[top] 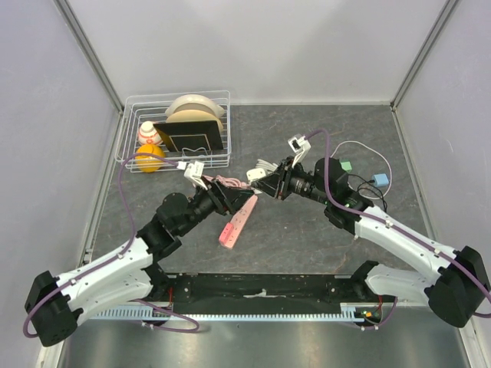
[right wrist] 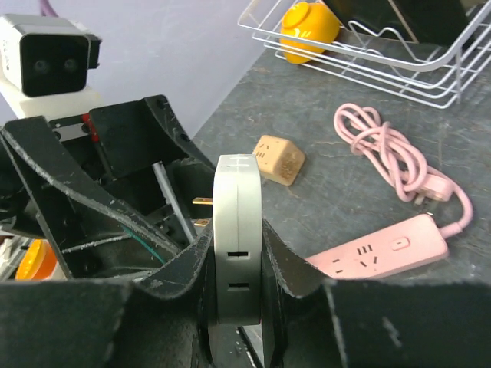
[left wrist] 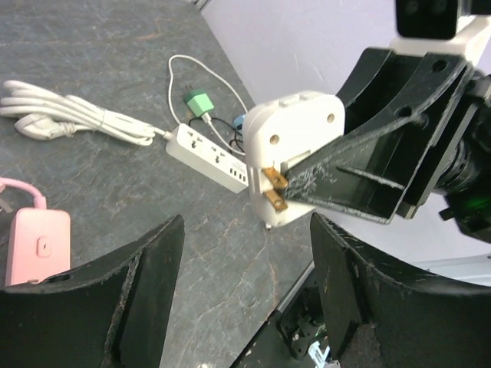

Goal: Insert the plug

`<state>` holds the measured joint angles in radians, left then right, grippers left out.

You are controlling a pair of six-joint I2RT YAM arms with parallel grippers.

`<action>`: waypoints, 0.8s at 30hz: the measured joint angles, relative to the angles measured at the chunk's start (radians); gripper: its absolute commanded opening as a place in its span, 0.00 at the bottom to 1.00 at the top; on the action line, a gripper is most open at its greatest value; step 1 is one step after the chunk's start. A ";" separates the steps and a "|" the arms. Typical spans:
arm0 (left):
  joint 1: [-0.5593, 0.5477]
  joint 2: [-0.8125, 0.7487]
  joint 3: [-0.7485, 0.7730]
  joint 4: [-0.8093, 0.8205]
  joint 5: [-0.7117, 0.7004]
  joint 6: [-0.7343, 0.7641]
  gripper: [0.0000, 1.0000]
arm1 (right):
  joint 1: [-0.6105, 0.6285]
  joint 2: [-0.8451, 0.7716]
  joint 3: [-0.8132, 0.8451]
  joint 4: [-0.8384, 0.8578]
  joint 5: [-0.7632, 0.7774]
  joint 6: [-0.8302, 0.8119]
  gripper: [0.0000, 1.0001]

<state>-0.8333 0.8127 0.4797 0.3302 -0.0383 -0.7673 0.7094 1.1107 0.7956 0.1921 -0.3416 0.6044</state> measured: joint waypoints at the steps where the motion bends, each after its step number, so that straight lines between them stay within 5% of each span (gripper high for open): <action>1: 0.007 0.011 0.000 0.024 0.009 -0.004 0.73 | 0.000 0.000 -0.008 0.018 -0.010 0.013 0.00; 12: 0.032 0.035 0.000 0.158 0.013 -0.051 0.66 | 0.000 -0.002 -0.055 0.111 -0.054 0.086 0.00; 24: 0.060 0.044 -0.031 0.187 0.012 -0.093 0.44 | -0.004 -0.006 -0.059 0.142 -0.068 0.107 0.00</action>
<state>-0.7738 0.8570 0.4484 0.5175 -0.0261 -0.8604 0.7055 1.1042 0.7368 0.3340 -0.4095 0.7116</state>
